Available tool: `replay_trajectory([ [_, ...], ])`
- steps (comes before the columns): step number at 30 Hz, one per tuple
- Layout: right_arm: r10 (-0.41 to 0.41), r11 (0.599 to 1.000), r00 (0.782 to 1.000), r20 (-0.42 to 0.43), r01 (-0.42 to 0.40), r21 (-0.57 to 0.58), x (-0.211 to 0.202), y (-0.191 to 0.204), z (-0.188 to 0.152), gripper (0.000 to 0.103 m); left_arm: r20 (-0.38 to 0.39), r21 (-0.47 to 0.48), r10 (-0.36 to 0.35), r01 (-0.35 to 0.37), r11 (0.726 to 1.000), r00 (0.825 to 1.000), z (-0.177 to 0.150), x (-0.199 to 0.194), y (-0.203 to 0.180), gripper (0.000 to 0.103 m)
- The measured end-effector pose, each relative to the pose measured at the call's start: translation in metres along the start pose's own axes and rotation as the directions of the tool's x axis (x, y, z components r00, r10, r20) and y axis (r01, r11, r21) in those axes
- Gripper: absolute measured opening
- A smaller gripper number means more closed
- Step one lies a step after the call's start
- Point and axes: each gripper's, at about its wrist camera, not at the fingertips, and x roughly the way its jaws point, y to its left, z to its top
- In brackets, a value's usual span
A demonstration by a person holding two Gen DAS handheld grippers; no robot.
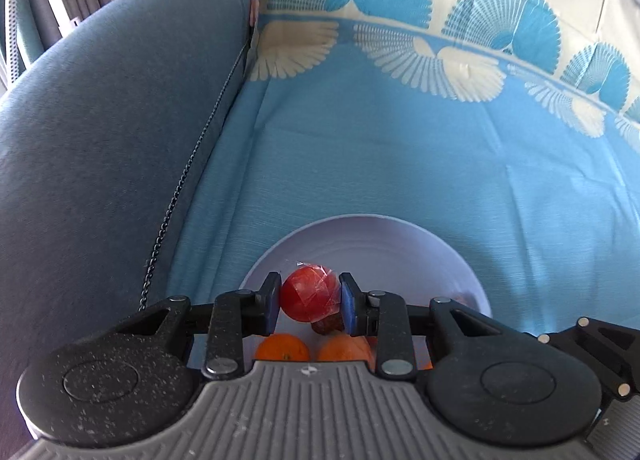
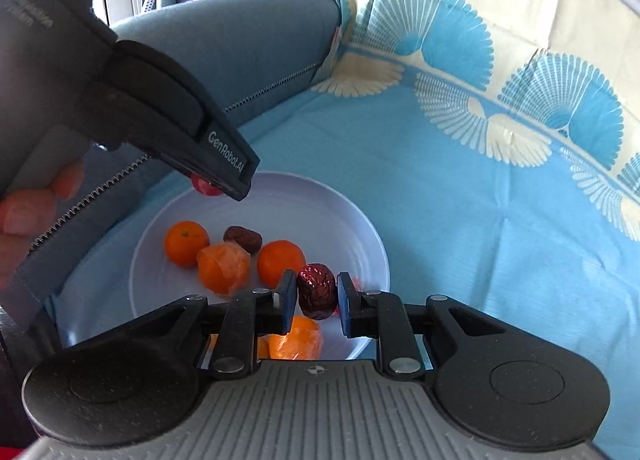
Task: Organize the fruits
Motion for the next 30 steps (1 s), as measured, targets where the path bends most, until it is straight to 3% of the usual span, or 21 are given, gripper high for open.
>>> replay_trajectory([
  [3, 0.005, 1.000, 1.000, -0.004, -0.005, 0.008, 0.009, -0.002, -0.001, 0.023, -0.008, 0.011, 0.011, -0.010, 1.000, 1.000, 0.002, 0.008, -0.002, 0.039],
  [4, 0.004, 1.000, 1.000, 0.003, -0.004, 0.010, 0.010, -0.002, -0.001, 0.023, -0.006, 0.018, 0.010, -0.010, 1.000, 1.000, 0.003, 0.008, -0.002, 0.059],
  [5, 0.004, 1.000, 1.000, 0.004, -0.004, 0.008, 0.011, -0.002, -0.001, 0.033, 0.004, 0.022, 0.013, -0.013, 1.000, 1.000, 0.004, 0.006, -0.003, 0.073],
  [6, 0.010, 1.000, 1.000, 0.003, -0.010, 0.006, 0.011, -0.002, 0.000, 0.044, 0.023, 0.019, 0.023, -0.024, 1.000, 0.999, 0.004, 0.002, -0.003, 0.099],
  [7, 0.013, 1.000, 1.000, 0.008, -0.014, 0.009, 0.009, -0.002, 0.000, 0.067, 0.048, 0.007, 0.039, -0.040, 0.999, 0.998, 0.004, -0.004, -0.002, 0.103],
  [8, 0.005, 1.000, 1.000, 0.017, -0.005, 0.014, 0.006, -0.002, 0.000, 0.081, 0.070, -0.001, 0.044, -0.044, 0.999, 0.997, 0.002, -0.011, -0.002, 0.103],
  [13, -0.032, 0.999, 0.999, 0.038, 0.030, 0.036, -0.021, 0.004, -0.003, 0.093, 0.014, 0.006, 0.036, -0.036, 0.999, 0.999, -0.006, -0.035, 0.000, 0.103],
  [21, -0.068, 0.994, 0.997, 0.046, 0.064, 0.093, -0.089, 0.025, -0.016, 0.099, -0.036, -0.047, 0.010, -0.012, 0.999, 0.999, -0.048, -0.099, 0.005, 0.103],
  [30, -0.094, 0.992, 0.992, 0.085, 0.086, 0.094, -0.145, 0.046, -0.036, 0.102, 0.031, -0.036, 0.040, -0.039, 0.999, 0.999, -0.098, -0.166, 0.000, 0.103],
])
